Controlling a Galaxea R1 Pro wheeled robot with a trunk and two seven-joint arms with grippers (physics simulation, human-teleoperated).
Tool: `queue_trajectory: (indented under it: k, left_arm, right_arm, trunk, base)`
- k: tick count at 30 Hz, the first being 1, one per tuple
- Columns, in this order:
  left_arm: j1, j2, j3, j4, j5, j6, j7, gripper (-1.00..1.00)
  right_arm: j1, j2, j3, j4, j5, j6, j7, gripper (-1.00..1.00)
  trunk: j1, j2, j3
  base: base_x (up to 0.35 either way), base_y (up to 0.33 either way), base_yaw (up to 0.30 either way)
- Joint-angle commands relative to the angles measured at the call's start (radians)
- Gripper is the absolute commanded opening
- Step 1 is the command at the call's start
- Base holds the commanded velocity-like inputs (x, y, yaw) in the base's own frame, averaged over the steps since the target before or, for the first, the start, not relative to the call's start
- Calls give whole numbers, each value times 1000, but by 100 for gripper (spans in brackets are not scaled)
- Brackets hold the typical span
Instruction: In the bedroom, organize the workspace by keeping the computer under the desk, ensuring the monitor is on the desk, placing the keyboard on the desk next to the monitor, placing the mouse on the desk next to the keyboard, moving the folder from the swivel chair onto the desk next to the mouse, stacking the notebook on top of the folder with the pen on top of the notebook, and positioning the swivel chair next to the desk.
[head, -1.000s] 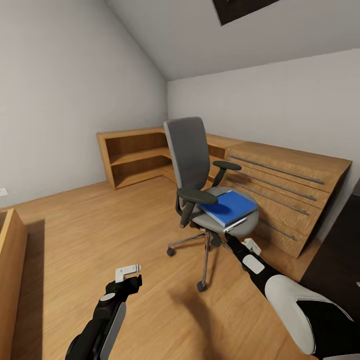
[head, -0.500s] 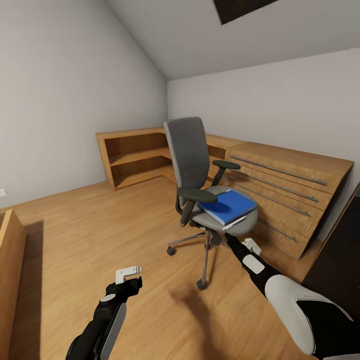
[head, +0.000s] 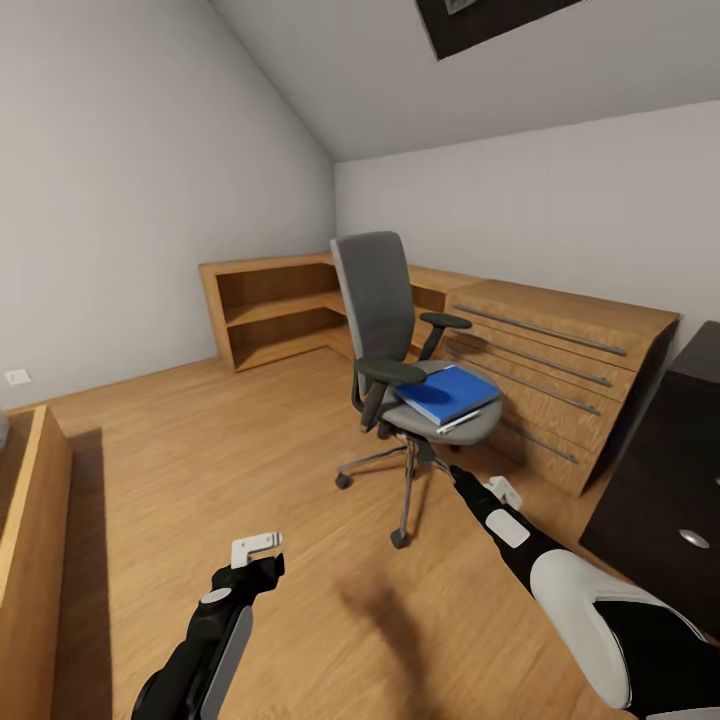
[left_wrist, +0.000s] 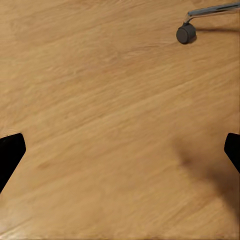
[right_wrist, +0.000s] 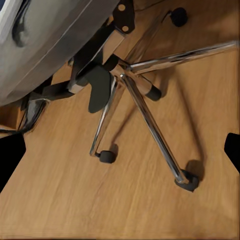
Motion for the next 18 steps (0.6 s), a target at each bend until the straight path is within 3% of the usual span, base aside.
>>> queue_trajectory:
  k: [1,10,18]
  left_arm:
    - [0,0,-2,-1,11,3,9,100]
    - [0,-1,-2,-3,11,2,9,100]
    - [0,-1,-2,-3,11,2,9,100]
  right_arm:
    - [-1,0,-4,2,-4,-3,6,100]
    - [-1,0,-4,1,-1,-5,19,100]
    - [-1,-3,-4,0,-3,-3,35,100]
  trunk:
    - [-1,0,-1]
    - [-4,1,26]
    - [-34,57,51]
  base:
    - [-115,0,0]
    - [-22,0,0]
    - [0,0,0]
